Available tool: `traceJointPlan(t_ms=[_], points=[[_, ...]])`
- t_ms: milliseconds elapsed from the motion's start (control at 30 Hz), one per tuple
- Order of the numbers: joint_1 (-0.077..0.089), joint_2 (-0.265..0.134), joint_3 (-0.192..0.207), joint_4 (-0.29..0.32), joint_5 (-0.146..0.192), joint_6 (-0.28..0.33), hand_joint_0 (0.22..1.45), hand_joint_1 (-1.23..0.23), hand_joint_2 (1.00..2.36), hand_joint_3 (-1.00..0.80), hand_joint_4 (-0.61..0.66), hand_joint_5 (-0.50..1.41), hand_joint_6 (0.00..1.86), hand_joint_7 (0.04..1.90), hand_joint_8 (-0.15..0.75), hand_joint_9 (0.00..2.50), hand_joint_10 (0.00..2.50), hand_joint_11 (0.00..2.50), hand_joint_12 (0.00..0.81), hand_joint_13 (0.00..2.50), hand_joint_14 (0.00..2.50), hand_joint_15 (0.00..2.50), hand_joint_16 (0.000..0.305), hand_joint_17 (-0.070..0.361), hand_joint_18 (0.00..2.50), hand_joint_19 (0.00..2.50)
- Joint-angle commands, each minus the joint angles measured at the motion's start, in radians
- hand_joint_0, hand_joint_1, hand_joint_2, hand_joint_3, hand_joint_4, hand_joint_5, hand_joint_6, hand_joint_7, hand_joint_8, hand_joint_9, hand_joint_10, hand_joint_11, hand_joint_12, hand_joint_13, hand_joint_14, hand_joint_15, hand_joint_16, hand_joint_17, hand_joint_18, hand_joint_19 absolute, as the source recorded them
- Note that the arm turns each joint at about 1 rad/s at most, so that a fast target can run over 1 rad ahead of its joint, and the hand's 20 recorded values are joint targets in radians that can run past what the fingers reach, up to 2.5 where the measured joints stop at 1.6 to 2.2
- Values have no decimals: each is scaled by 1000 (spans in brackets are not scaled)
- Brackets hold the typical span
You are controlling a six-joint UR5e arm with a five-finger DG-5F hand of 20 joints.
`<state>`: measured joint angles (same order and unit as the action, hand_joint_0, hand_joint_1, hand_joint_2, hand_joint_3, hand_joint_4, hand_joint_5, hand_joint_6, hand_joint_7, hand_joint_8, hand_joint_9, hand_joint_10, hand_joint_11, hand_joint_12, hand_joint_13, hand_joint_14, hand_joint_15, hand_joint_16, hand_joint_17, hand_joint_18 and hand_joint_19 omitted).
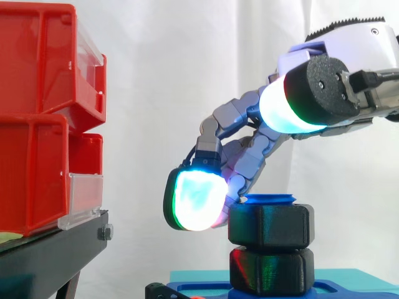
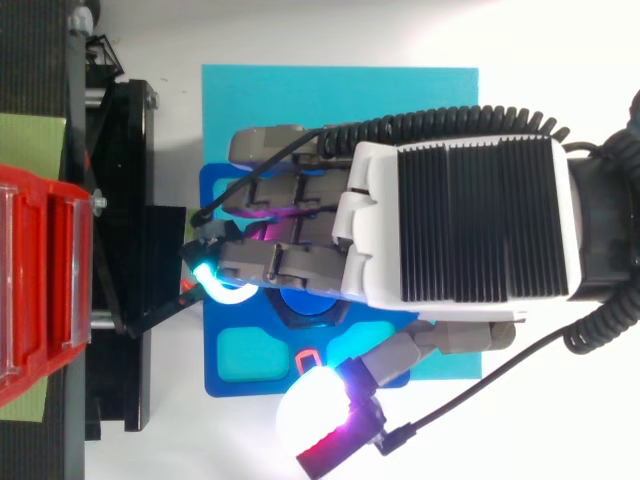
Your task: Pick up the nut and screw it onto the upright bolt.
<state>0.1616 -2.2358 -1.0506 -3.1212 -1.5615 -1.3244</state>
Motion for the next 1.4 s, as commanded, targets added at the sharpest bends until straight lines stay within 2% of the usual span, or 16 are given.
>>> traceJointPlan(t_ms=[0, 600, 1233, 1367], points=[[-1, -1, -2, 1, 0, 4, 512, -120, 1000, -500, 248, -51, 505, 1048, 254, 693, 0, 0, 293, 554, 0, 0, 31, 69, 271, 18], [-11, -1, -3, -10, -5, 1, 523, -159, 1000, -500, 188, -27, 505, 1252, 262, 761, 0, 0, 282, 616, 0, 0, 30, 67, 344, 36], [-42, -1, -14, -8, -31, -1, 542, -233, 1000, -500, 164, 30, 501, 1452, 273, 1028, 0, 0, 238, 800, 0, 0, 24, 53, 541, 105], [-48, 1, -14, -10, -35, -2, 545, -246, 1000, -500, 156, 37, 551, 1368, 270, 1086, 0, 0, 225, 851, 0, 0, 23, 51, 583, 117]])
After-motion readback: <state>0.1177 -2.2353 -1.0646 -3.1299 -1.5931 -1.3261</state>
